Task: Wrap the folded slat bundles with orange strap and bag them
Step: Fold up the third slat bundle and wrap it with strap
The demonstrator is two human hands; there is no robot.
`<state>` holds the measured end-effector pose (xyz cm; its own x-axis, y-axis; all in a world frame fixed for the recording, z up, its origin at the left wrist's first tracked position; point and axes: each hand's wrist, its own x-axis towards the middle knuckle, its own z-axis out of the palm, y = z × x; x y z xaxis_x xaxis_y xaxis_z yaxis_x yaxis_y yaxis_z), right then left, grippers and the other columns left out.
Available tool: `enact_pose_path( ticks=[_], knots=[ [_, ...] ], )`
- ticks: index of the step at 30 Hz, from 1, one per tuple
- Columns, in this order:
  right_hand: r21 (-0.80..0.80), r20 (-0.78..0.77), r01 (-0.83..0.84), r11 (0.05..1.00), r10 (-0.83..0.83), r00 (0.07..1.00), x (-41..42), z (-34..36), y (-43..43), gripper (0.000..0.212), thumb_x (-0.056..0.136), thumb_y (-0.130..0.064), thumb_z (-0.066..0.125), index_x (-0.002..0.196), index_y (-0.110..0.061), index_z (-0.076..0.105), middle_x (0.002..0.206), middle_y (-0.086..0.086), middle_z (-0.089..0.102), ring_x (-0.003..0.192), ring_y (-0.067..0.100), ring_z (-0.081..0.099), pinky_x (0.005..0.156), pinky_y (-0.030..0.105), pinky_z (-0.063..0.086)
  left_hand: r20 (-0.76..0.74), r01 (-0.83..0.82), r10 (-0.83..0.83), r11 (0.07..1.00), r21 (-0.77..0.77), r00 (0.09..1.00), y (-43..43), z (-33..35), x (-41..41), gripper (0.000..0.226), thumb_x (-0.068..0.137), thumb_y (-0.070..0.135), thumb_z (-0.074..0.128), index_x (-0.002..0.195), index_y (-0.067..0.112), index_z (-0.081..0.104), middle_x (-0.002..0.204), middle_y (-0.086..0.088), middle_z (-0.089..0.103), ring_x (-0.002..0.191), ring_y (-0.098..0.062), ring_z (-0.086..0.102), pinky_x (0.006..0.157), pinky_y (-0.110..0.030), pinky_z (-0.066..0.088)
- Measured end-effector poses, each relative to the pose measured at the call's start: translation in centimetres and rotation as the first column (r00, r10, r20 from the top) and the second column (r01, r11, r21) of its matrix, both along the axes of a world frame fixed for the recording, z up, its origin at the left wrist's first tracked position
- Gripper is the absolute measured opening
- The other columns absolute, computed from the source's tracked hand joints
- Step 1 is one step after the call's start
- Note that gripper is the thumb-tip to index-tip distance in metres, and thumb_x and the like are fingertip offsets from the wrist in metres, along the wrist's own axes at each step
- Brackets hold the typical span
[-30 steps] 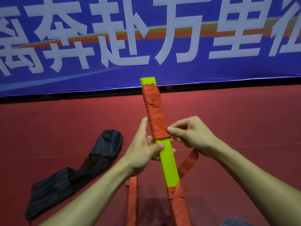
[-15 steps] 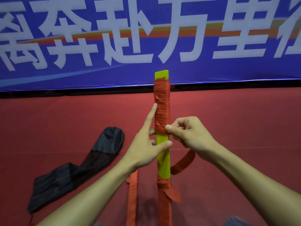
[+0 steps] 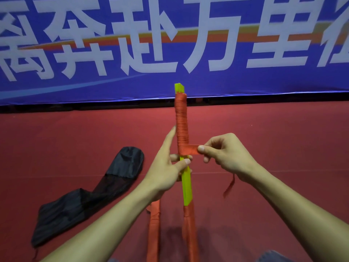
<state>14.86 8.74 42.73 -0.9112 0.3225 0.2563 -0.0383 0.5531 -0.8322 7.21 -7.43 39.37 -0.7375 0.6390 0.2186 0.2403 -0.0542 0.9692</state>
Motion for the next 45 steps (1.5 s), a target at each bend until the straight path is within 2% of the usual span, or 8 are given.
enact_pose_path(
  ticks=[10, 16, 19, 23, 27, 32, 37, 45],
  knots=[
    [-0.132, -0.037, -0.046, 0.990, 0.042, 0.998, -0.4, -0.1, 0.2, 0.015, 0.090, -0.013, 0.068, 0.077, -0.009, 0.073, 0.047, -0.009, 0.048, 0.043, 0.003, 0.034, 0.045, 0.014, 0.029, 0.182, 0.121, -0.139, 0.987, 0.105, 0.973, 0.5, 0.6, 0.5, 0.074, 0.097, -0.013, 0.047, 0.141, 0.042, 0.028, 0.095, -0.014, 0.075, 0.076, -0.036, 0.074, 0.071, -0.046, 0.061],
    [-0.287, -0.008, -0.141, 0.948, 0.145, 0.989, 0.3, 0.5, -0.4, 0.019, 0.097, -0.009, 0.055, 0.092, -0.002, 0.073, 0.042, -0.011, 0.043, 0.038, 0.000, 0.026, 0.039, 0.015, 0.019, 0.191, 0.141, -0.182, 0.967, 0.212, 0.965, 0.5, 0.7, 0.6, 0.096, 0.095, -0.020, 0.043, 0.140, 0.062, 0.020, 0.100, -0.021, 0.072, 0.082, -0.034, 0.073, 0.073, -0.051, 0.062],
    [-0.364, 0.024, -0.114, 0.924, 0.132, 0.991, 0.3, 0.6, -0.8, 0.026, 0.098, -0.011, 0.055, 0.076, -0.011, 0.070, 0.041, -0.010, 0.044, 0.037, 0.003, 0.024, 0.045, 0.022, 0.014, 0.182, 0.175, -0.210, 0.966, 0.192, 0.961, 0.5, 0.7, 0.7, 0.095, 0.097, -0.015, 0.044, 0.144, 0.062, 0.015, 0.103, -0.023, 0.071, 0.075, -0.035, 0.072, 0.076, -0.051, 0.061],
    [-0.372, -0.025, -0.039, 0.927, 0.032, 0.999, 0.1, 0.5, -1.6, 0.029, 0.091, -0.012, 0.066, 0.063, -0.008, 0.062, 0.041, -0.006, 0.040, 0.038, 0.008, 0.026, 0.043, 0.022, 0.020, -0.037, 0.042, -0.042, 0.999, 0.001, 0.998, 0.6, 0.5, 0.7, 0.109, 0.087, 0.005, 0.075, 0.145, 0.065, 0.005, 0.107, -0.002, 0.074, 0.076, -0.016, 0.069, 0.075, -0.034, 0.060],
    [-0.338, -0.078, -0.061, 0.939, 0.037, 0.996, 0.2, 0.6, -2.4, 0.025, 0.088, -0.012, 0.070, 0.067, -0.001, 0.062, 0.043, -0.002, 0.049, 0.035, 0.005, 0.034, 0.038, 0.016, 0.027, -0.313, -0.259, 0.208, 0.957, -0.128, 0.927, 0.6, 0.4, 0.2, 0.116, 0.068, 0.035, 0.090, 0.138, 0.076, 0.008, 0.079, 0.010, 0.073, 0.068, -0.005, 0.069, 0.077, -0.040, 0.061],
    [-0.199, -0.071, -0.094, 0.976, 0.082, 0.994, 0.6, 1.1, -1.6, 0.019, 0.087, -0.015, 0.072, 0.077, 0.001, 0.069, 0.057, 0.001, 0.068, 0.039, 0.008, 0.033, 0.037, 0.019, 0.026, -0.161, -0.140, 0.133, 0.990, -0.033, 0.978, 0.7, 0.1, -0.2, 0.101, 0.077, 0.015, 0.081, 0.141, 0.069, 0.024, 0.089, 0.002, 0.077, 0.083, -0.009, 0.071, 0.073, -0.034, 0.058],
    [-0.056, -0.075, -0.046, 0.997, 0.042, 0.996, 0.6, 1.0, -0.6, 0.018, 0.087, -0.013, 0.071, 0.070, -0.008, 0.070, 0.044, -0.012, 0.056, 0.038, 0.002, 0.034, 0.039, 0.012, 0.027, 0.054, -0.046, 0.046, 0.999, -0.006, 0.997, 0.5, 0.4, 0.2, 0.088, 0.090, -0.009, 0.064, 0.146, 0.050, 0.030, 0.100, -0.019, 0.074, 0.085, -0.023, 0.069, 0.064, -0.036, 0.057],
    [-0.094, -0.094, -0.096, 0.991, 0.088, 0.992, 0.7, 1.1, -0.2, 0.010, 0.087, -0.003, 0.069, 0.086, 0.006, 0.072, 0.068, 0.014, 0.068, 0.036, -0.001, 0.046, 0.042, 0.006, 0.032, 0.108, 0.118, -0.122, 0.992, 0.038, 0.987, 0.3, 0.6, 0.0, 0.066, 0.091, -0.015, 0.056, 0.135, 0.031, 0.040, 0.100, -0.016, 0.076, 0.079, -0.030, 0.075, 0.061, -0.035, 0.058]
  ],
)
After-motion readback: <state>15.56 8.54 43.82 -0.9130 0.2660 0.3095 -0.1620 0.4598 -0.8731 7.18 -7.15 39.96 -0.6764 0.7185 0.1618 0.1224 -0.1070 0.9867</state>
